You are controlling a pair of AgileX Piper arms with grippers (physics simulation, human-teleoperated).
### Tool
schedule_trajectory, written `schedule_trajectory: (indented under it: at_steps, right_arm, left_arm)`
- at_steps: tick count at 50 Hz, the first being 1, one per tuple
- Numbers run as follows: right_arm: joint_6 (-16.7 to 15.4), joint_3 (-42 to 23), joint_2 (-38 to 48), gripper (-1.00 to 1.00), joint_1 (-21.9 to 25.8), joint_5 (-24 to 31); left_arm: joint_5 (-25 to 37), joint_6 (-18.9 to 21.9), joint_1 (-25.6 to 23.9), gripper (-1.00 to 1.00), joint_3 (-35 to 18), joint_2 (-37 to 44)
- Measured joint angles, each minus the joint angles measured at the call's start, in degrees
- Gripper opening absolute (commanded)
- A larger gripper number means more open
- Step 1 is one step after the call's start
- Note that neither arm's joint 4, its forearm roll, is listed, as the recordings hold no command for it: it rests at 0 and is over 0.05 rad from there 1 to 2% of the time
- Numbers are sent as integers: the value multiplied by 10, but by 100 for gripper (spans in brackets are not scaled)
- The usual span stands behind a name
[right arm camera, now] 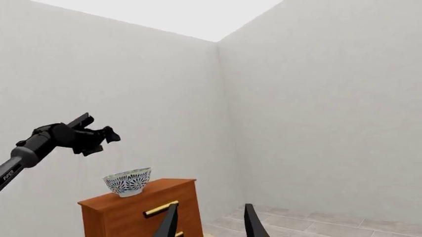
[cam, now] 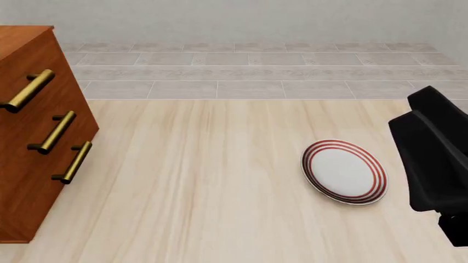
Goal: Put the bowl on top of the cabinet.
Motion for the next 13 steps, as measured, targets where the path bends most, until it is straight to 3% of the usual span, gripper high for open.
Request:
schedule_trajectory:
  at_steps: [13]
  right_arm:
    - [0,0,0,100,-1,0]
  left_arm:
    - [11,-6,-13,100,-17,-5]
